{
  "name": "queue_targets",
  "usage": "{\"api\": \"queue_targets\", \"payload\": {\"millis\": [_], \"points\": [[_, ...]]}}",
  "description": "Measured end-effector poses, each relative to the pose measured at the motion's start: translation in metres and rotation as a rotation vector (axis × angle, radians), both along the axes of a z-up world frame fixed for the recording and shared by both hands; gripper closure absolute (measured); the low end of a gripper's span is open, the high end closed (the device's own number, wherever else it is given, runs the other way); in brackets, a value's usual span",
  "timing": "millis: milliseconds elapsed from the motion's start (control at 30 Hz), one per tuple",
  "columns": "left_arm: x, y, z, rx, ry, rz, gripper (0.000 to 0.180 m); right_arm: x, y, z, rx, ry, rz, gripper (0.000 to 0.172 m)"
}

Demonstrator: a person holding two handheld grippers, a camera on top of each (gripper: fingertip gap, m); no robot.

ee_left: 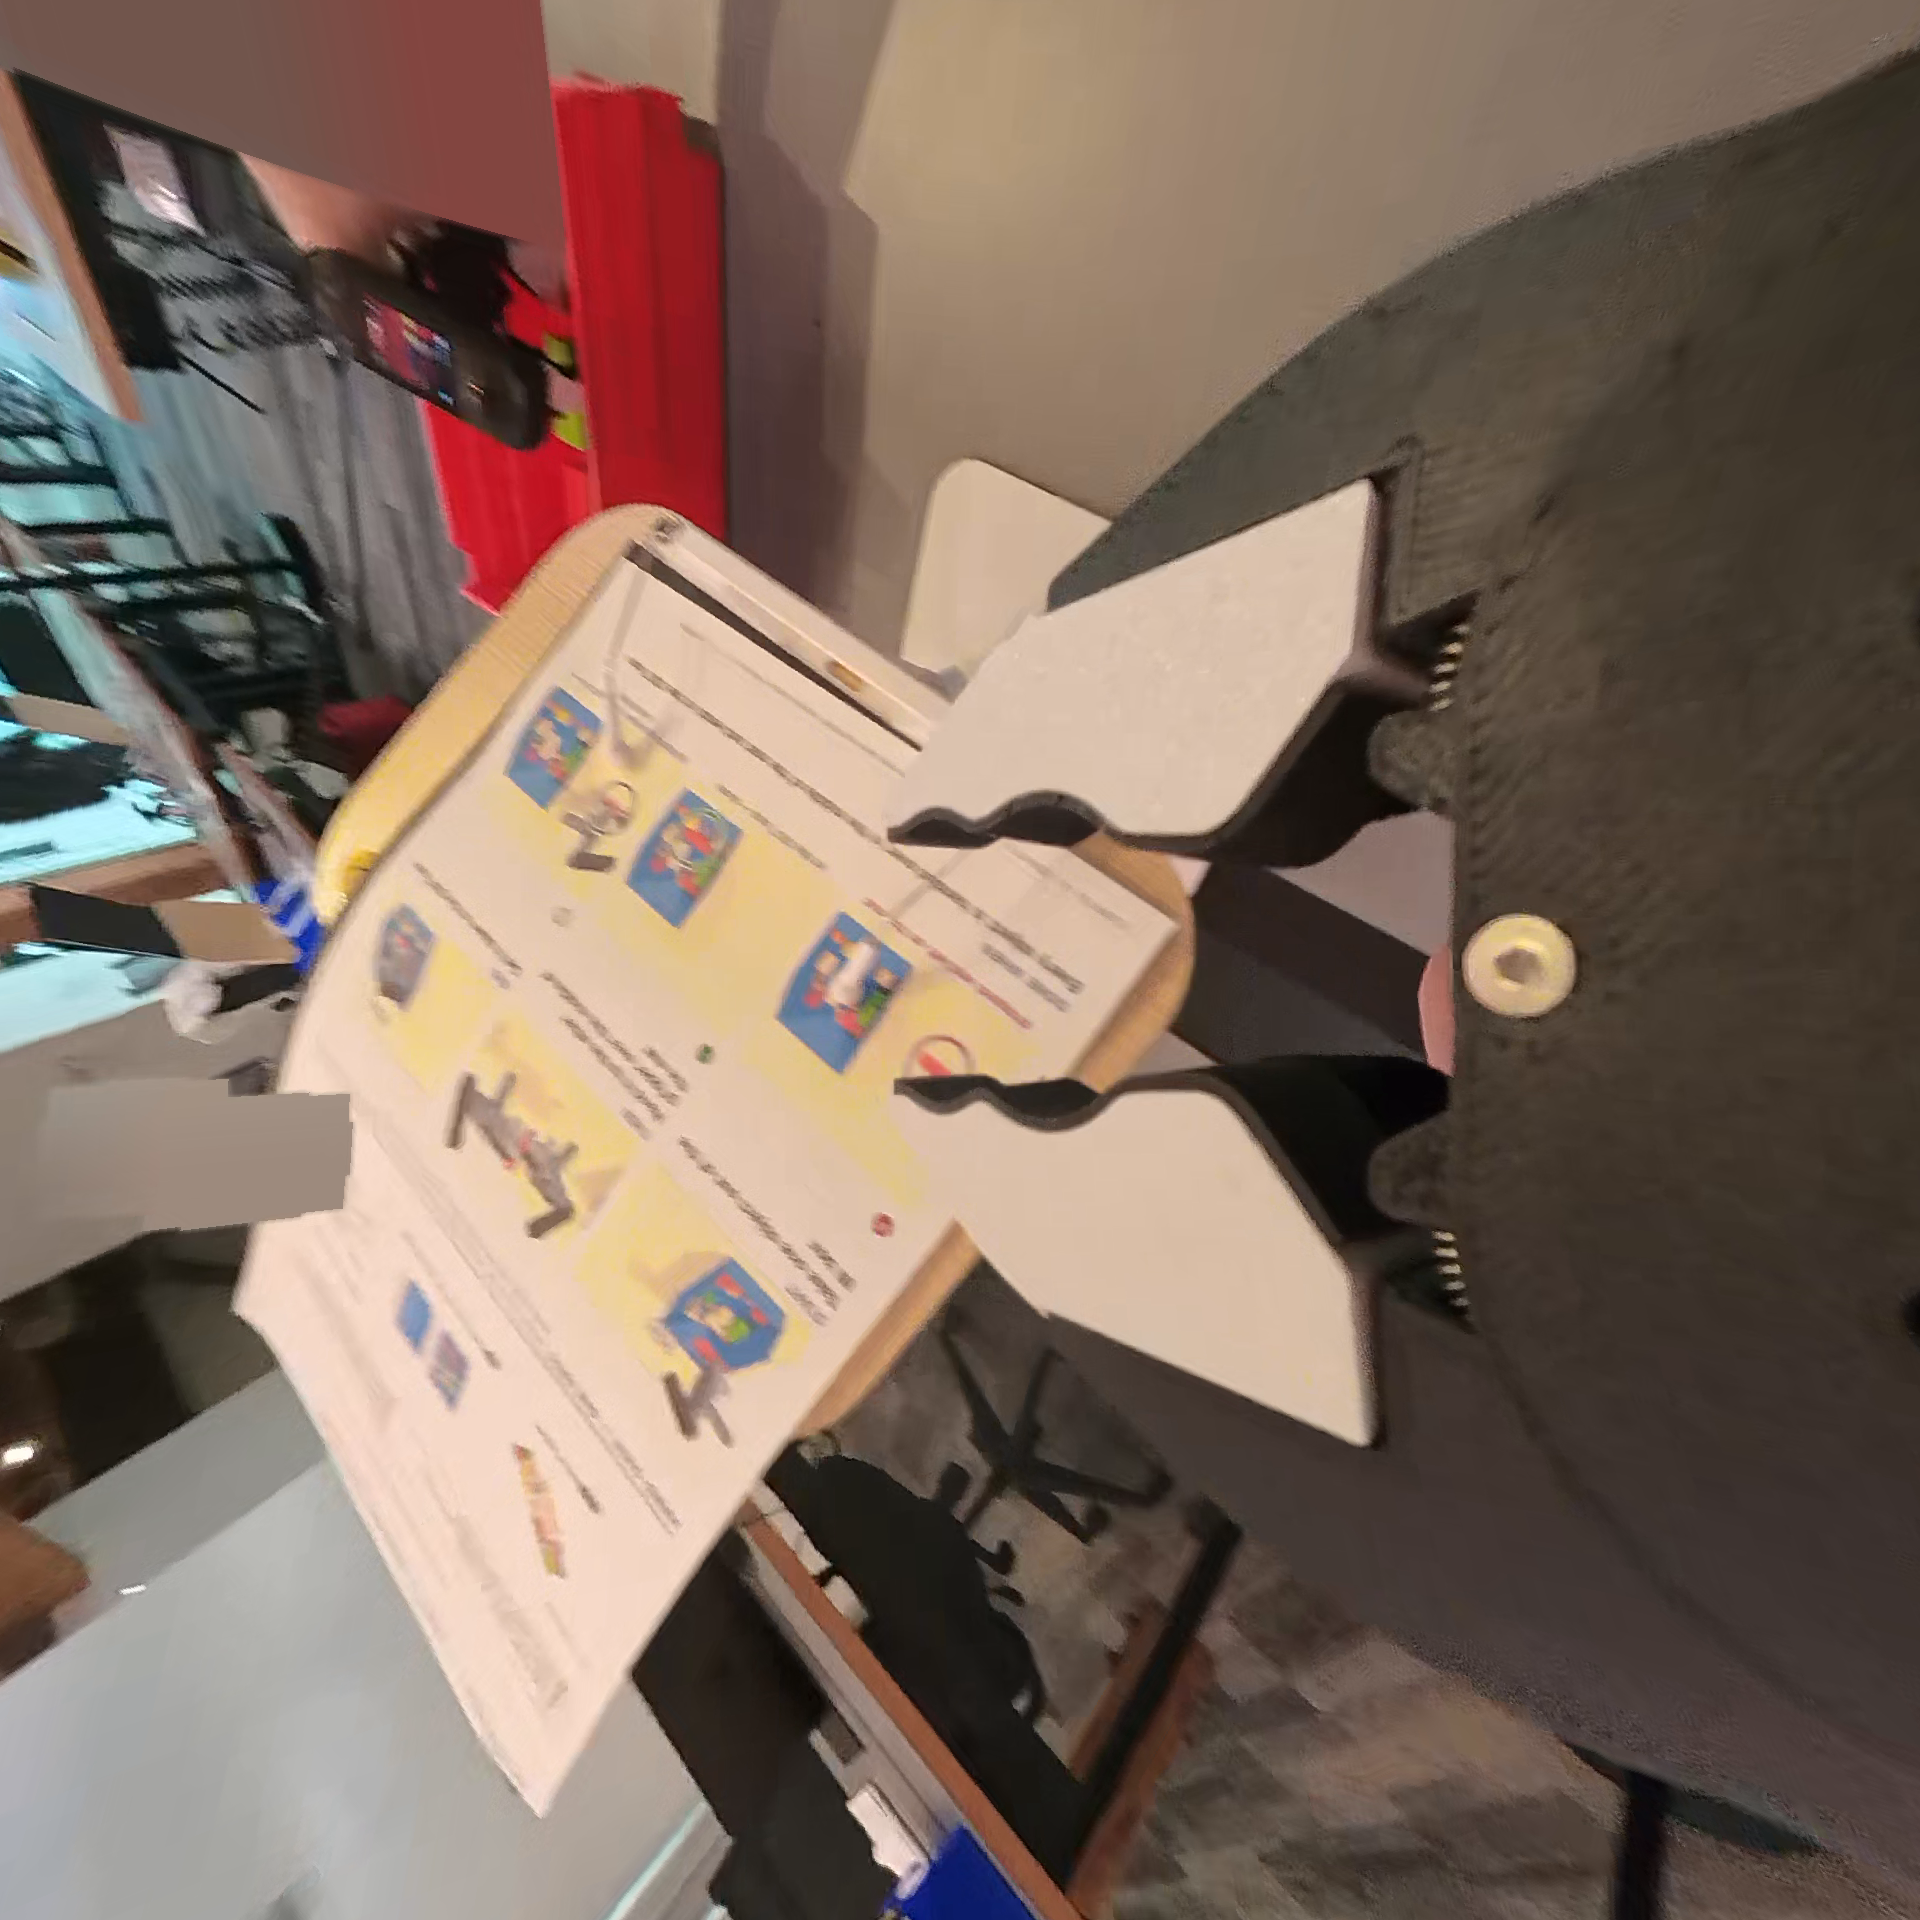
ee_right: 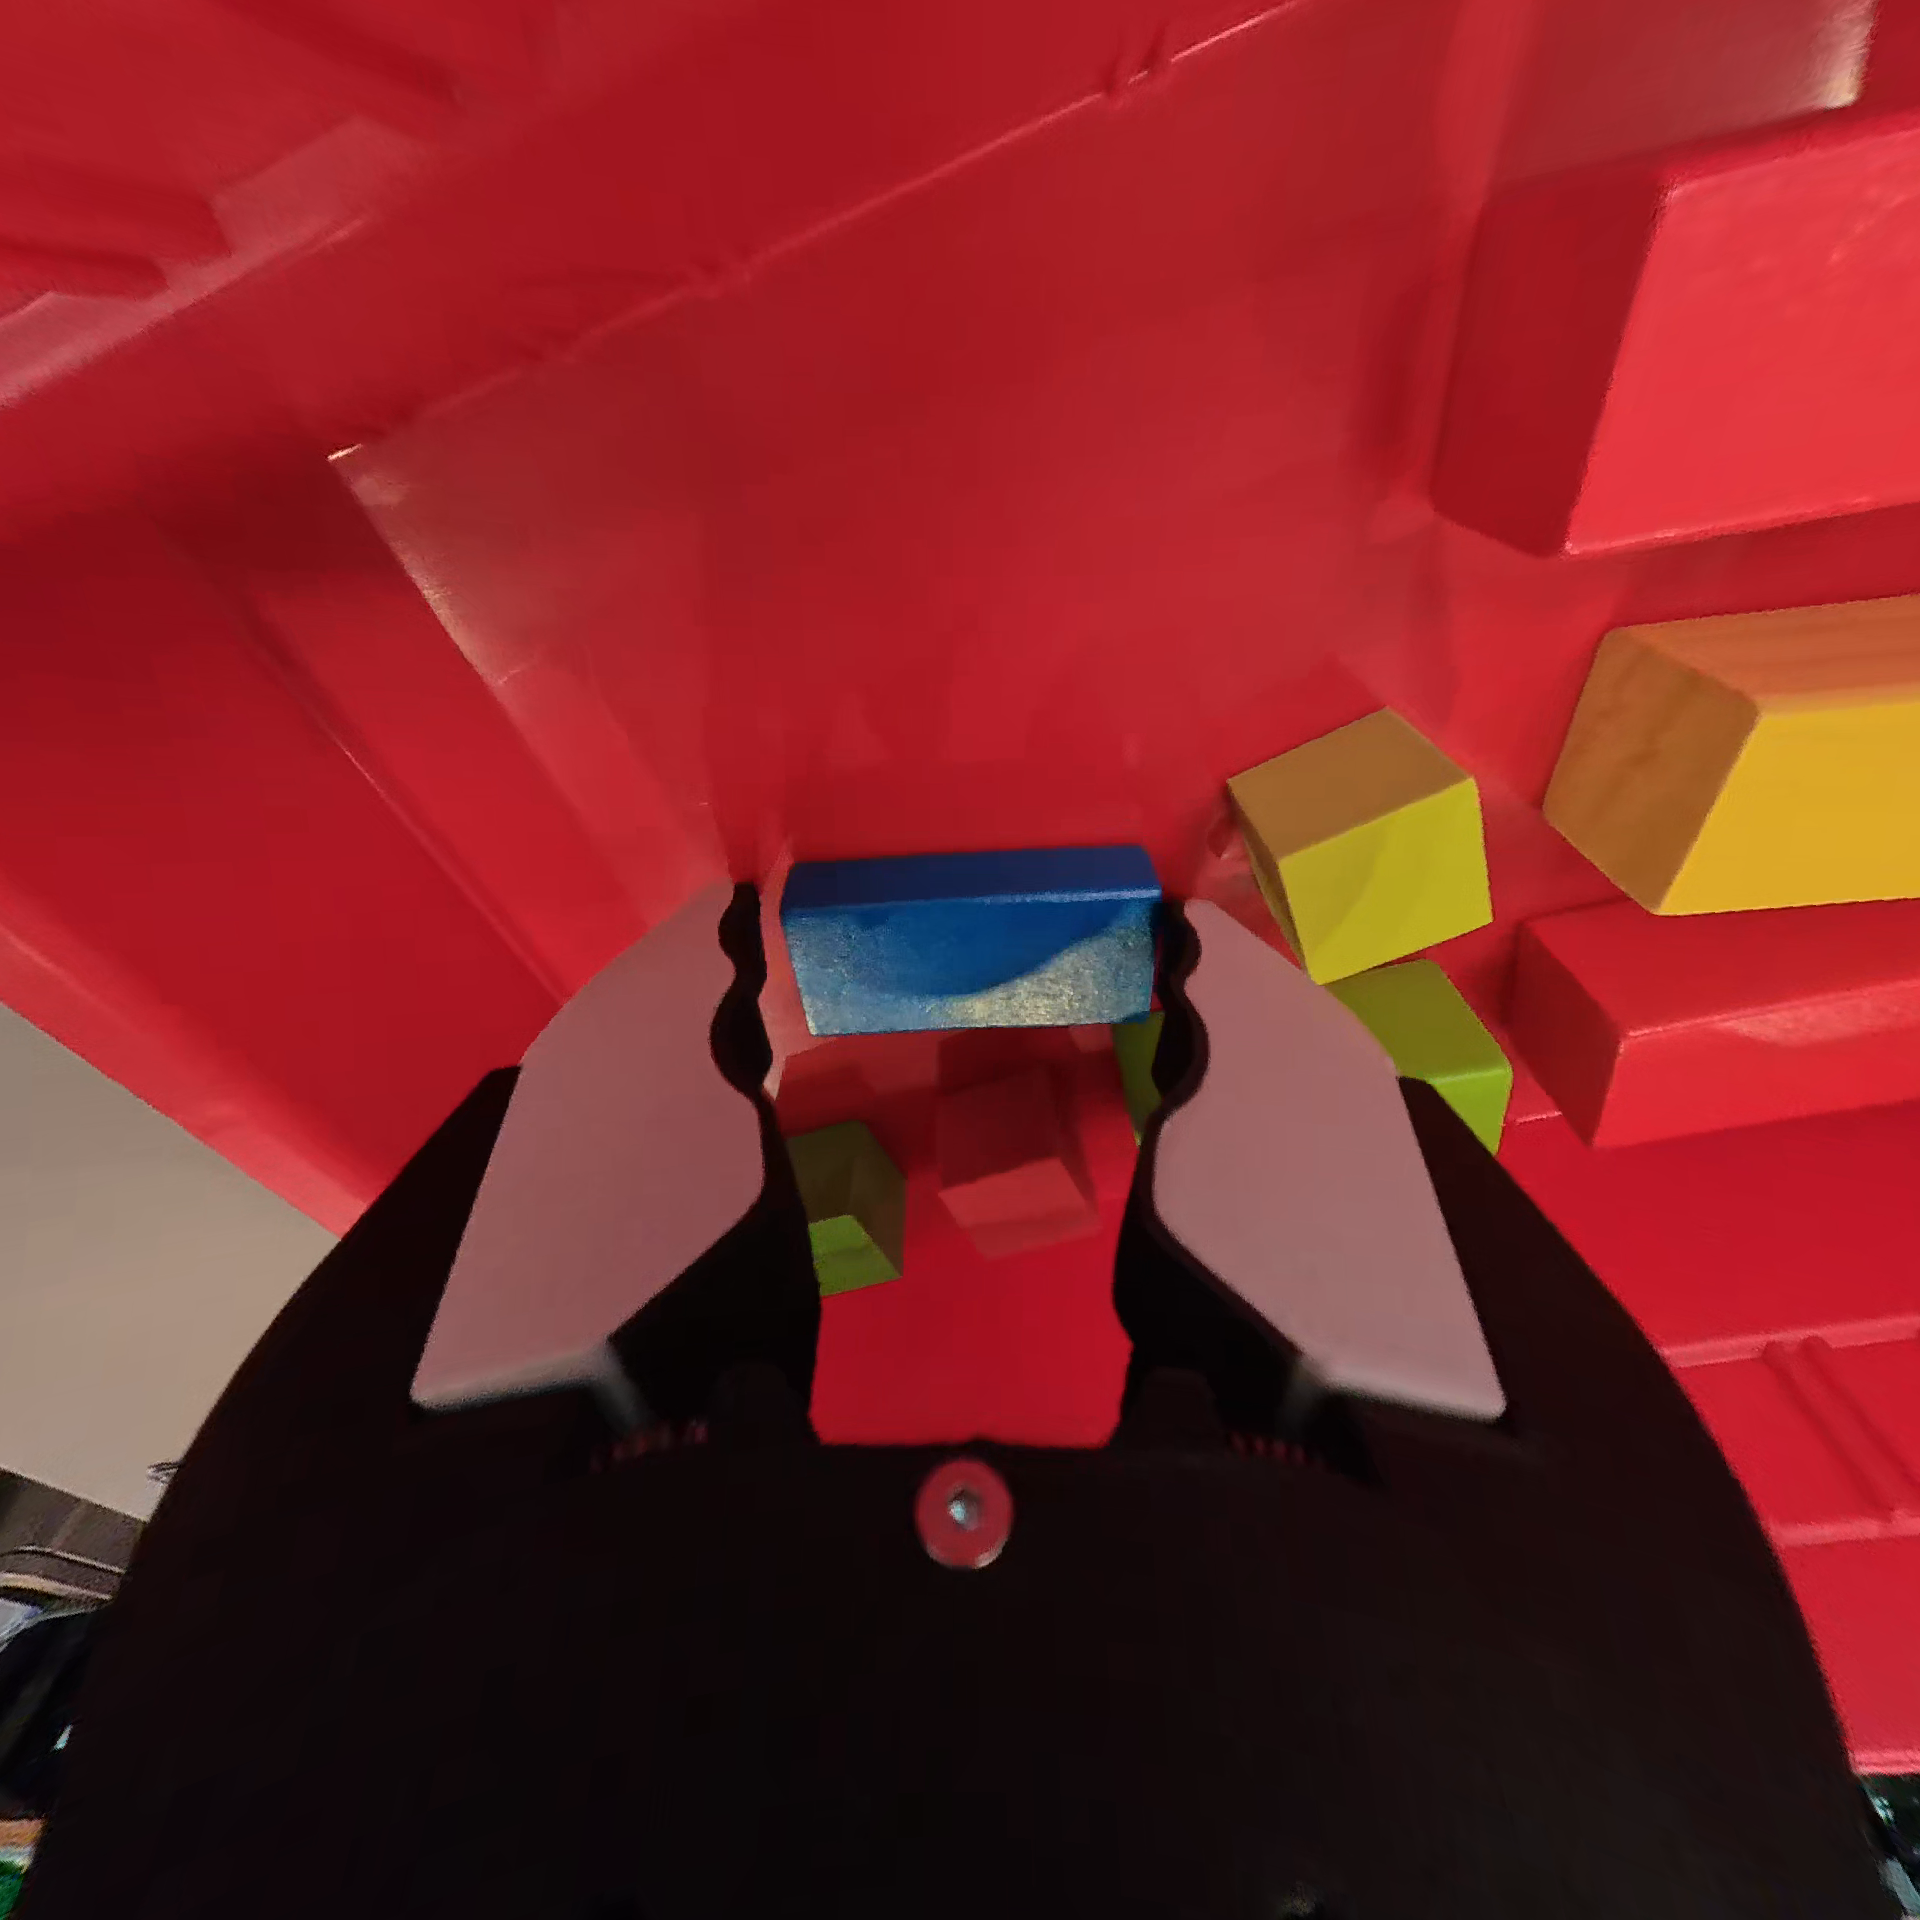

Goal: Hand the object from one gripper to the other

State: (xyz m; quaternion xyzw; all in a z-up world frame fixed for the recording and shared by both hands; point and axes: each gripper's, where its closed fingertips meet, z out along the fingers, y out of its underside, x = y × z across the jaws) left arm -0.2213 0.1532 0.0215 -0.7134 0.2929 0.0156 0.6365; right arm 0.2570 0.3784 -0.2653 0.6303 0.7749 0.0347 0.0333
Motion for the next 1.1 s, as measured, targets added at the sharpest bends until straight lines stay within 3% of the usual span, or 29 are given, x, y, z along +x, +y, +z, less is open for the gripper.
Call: {"api": "queue_targets", "payload": {"millis": [167, 300, 467, 700, 1033, 1100], "points": [[-0.073, -0.009, -0.037, -0.209, 0.116, 0.231, 0.13, -0.004, -0.003, 0.017, 0.05, 0.058, -0.016, 0.1], [-0.134, -0.028, -0.11, -0.548, 0.204, 0.387, 0.124, -0.014, -0.01, 0.039, 0.096, 0.151, -0.032, 0.104], [-0.206, -0.068, -0.198, -0.98, 0.192, 0.611, 0.113, -0.022, -0.027, 0.048, 0.12, 0.207, -0.012, 0.107], [-0.25, -0.109, -0.235, -1.212, 0.142, 0.845, 0.117, -0.03, -0.04, 0.05, 0.125, 0.227, 0.022, 0.111], [-0.261, -0.111, -0.281, -1.372, 0.151, 0.929, 0.12, -0.033, -0.043, 0.054, 0.141, 0.248, 0.03, 0.113], [-0.263, -0.102, -0.282, -1.327, 0.105, 0.936, 0.141, -0.032, -0.044, 0.056, 0.147, 0.248, 0.031, 0.113]]}}
